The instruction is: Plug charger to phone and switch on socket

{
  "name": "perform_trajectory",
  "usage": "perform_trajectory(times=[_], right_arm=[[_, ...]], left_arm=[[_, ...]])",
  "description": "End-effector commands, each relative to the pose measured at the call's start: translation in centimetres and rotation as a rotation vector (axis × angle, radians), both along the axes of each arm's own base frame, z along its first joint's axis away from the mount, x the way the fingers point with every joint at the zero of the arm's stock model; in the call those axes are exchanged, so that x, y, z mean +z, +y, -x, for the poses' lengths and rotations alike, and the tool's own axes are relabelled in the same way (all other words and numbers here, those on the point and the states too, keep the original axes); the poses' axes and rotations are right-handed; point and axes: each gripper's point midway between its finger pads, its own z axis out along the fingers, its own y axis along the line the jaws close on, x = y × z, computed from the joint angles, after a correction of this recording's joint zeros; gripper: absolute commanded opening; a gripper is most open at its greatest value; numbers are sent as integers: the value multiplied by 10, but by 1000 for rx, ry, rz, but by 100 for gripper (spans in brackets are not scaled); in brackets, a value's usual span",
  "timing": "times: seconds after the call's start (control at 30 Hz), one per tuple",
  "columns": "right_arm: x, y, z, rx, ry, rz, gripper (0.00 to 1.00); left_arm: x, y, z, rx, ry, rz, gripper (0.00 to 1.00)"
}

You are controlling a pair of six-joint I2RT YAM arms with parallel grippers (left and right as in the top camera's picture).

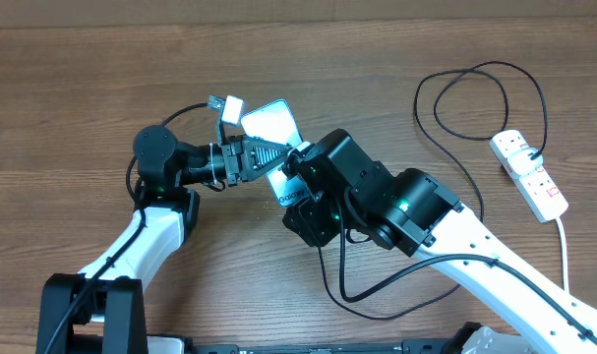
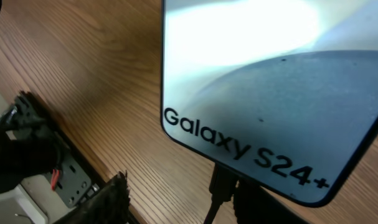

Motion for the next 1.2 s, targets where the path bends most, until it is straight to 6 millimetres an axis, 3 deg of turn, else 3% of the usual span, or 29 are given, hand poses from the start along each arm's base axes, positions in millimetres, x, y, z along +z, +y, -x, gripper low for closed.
perform_trajectory(times=[0.0, 0.07, 0.17, 0.37, 0.5, 0.63, 0.77, 0.87, 1.0, 1.17], right_arm=[[35, -10, -19, -60, -138, -14, 69], [44, -25, -24, -131, -170, 20, 80], [61, -46, -26, -226, -210, 49, 100], [91, -84, -15, -387, -252, 36, 100], [102, -111, -6, -492, -275, 34, 100], [108, -123, 0, -525, -286, 28, 100], [104, -124, 1, -522, -275, 46, 100], [101, -124, 1, -560, -250, 37, 100], [100, -122, -1, -621, -220, 3, 100], [99, -117, -3, -621, -210, -8, 100]], left_arm=[[-9, -8, 0, 29, 104, -4, 4], [-23, -12, -15, 130, 235, -15, 4], [-38, -27, -23, 215, 291, -47, 4], [-62, -65, -24, 320, 337, -166, 4], [-80, -76, -15, 305, 348, -356, 4], [-88, -58, -10, 302, 281, -639, 4], [-79, -42, -14, 259, 148, -753, 4], [-84, -28, -13, 235, 111, -803, 5], [-101, -15, -11, 173, 107, -842, 4], [-139, -1, -3, 80, 196, -894, 4]])
